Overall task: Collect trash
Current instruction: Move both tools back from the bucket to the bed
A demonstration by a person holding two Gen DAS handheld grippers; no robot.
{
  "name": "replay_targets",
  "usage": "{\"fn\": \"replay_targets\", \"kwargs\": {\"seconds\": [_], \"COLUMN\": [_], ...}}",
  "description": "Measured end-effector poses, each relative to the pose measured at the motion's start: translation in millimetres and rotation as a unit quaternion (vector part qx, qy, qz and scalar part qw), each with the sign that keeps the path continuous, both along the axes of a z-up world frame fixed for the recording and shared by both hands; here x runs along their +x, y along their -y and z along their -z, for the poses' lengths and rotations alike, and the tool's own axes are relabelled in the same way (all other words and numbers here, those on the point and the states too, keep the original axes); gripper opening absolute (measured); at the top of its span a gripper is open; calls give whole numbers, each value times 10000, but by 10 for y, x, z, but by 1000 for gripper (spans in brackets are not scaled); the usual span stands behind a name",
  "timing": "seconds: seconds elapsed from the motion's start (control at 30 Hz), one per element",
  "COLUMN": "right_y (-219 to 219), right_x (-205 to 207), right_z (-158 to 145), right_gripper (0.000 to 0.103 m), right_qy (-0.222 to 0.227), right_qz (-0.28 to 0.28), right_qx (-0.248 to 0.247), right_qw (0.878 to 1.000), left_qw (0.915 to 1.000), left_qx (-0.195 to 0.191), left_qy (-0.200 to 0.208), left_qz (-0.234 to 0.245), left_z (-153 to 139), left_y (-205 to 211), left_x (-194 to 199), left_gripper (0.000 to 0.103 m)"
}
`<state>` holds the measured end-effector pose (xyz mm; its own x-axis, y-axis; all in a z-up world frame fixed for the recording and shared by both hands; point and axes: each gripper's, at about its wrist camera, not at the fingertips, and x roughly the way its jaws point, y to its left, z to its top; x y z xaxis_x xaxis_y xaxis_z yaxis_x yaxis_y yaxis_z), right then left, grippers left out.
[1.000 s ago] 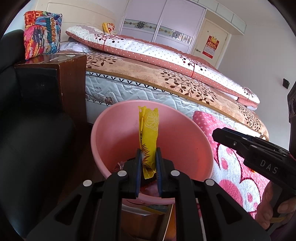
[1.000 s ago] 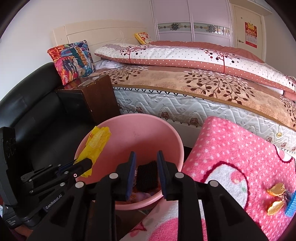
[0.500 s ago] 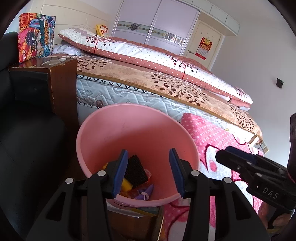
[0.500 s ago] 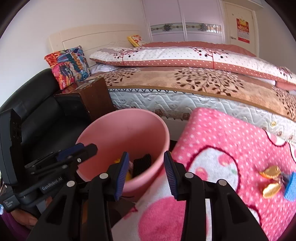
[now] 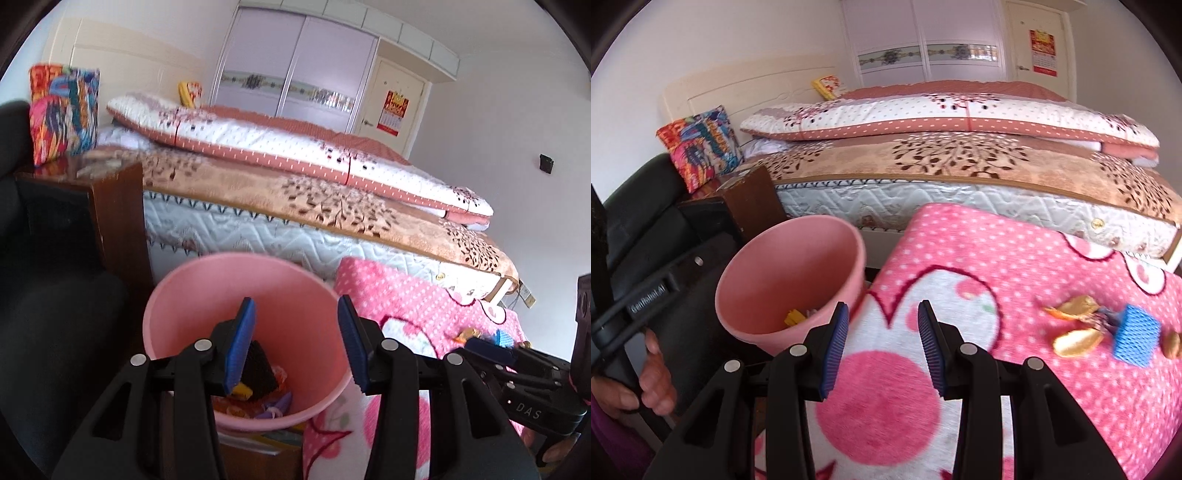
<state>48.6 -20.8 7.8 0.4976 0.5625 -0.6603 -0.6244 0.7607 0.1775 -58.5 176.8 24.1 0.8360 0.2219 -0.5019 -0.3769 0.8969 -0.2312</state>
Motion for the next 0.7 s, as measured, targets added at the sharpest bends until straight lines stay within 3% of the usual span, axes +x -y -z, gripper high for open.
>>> {"fn": "replay_targets", "kwargs": {"seconds": [0.27,0.7], "right_y": [389,957], "right_x": [62,-124], "right_z": [-138,-299], "right_gripper": [38,38], "right_qy": [62,211], "right_qz": [379,1058], "right_qx": [-26,111], "right_qw": [9993,9941], "left_qw": [9998,9993], "left_qx": [-74,1], "left_qy": [61,-161], "left_qz": [-152,-328], "left_z": [-133,-54], "left_y": [31,37], "left_x": [33,-29], "left_gripper": [47,43]}}
